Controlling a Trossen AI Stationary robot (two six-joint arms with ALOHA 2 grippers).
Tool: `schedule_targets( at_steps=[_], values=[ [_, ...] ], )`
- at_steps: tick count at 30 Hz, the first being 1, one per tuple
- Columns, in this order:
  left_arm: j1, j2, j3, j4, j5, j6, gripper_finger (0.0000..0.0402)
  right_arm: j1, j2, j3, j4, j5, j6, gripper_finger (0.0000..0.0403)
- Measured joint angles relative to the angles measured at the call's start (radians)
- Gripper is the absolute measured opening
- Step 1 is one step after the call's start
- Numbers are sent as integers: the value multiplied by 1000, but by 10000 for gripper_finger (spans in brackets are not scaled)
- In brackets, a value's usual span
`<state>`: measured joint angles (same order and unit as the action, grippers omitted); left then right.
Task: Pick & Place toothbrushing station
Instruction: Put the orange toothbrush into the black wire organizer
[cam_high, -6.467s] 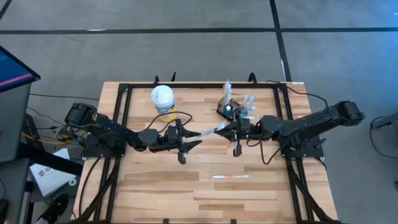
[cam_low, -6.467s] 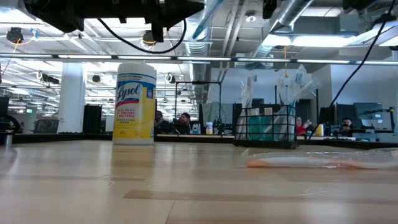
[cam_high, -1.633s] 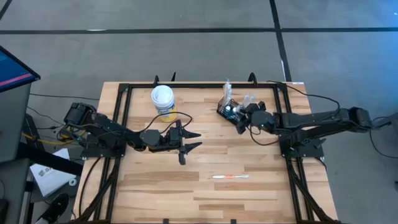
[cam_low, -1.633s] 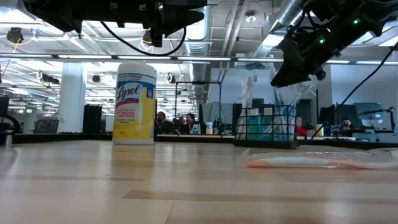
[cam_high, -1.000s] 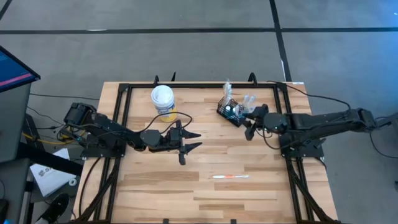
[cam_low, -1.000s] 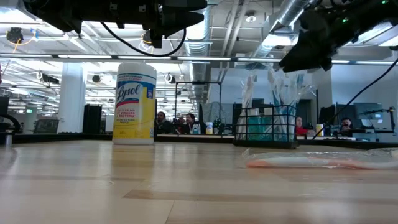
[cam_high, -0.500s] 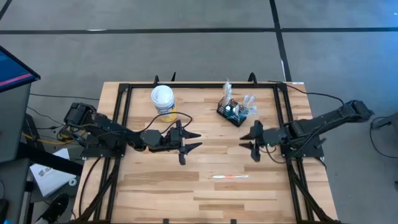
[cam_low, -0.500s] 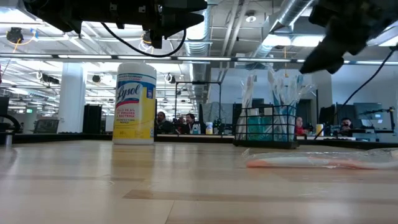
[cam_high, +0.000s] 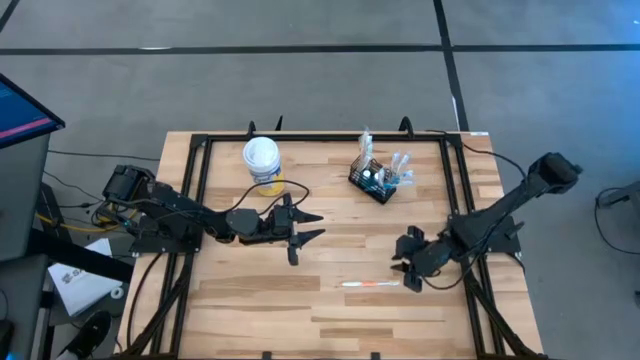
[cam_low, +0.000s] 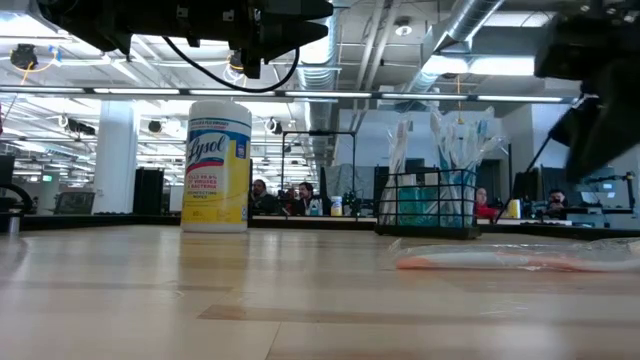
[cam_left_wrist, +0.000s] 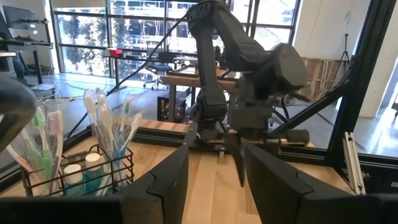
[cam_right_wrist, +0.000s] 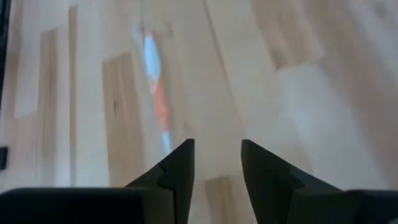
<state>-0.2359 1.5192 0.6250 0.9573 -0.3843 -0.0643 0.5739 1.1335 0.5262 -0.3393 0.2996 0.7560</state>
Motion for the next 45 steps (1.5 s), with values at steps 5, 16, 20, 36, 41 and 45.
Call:
schedule_targets(
  at_steps=[5,16,20,36,41,45],
  values=[
    [0,0,0,0,0,0,150,67,63,0,19,-14,88,121],
    [0,0,0,0,0,0,150,134,140,0,38,-23,188,122],
    [0,0,0,-1,0,4,150,133,165,0,37,-45,206,123],
    [0,0,0,-6,0,7,150,133,292,0,93,-102,209,117],
    [0,0,0,-9,0,7,150,132,321,9,83,-101,217,80],
    [0,0,0,-11,0,7,150,130,314,28,67,-111,206,17]
  ],
)
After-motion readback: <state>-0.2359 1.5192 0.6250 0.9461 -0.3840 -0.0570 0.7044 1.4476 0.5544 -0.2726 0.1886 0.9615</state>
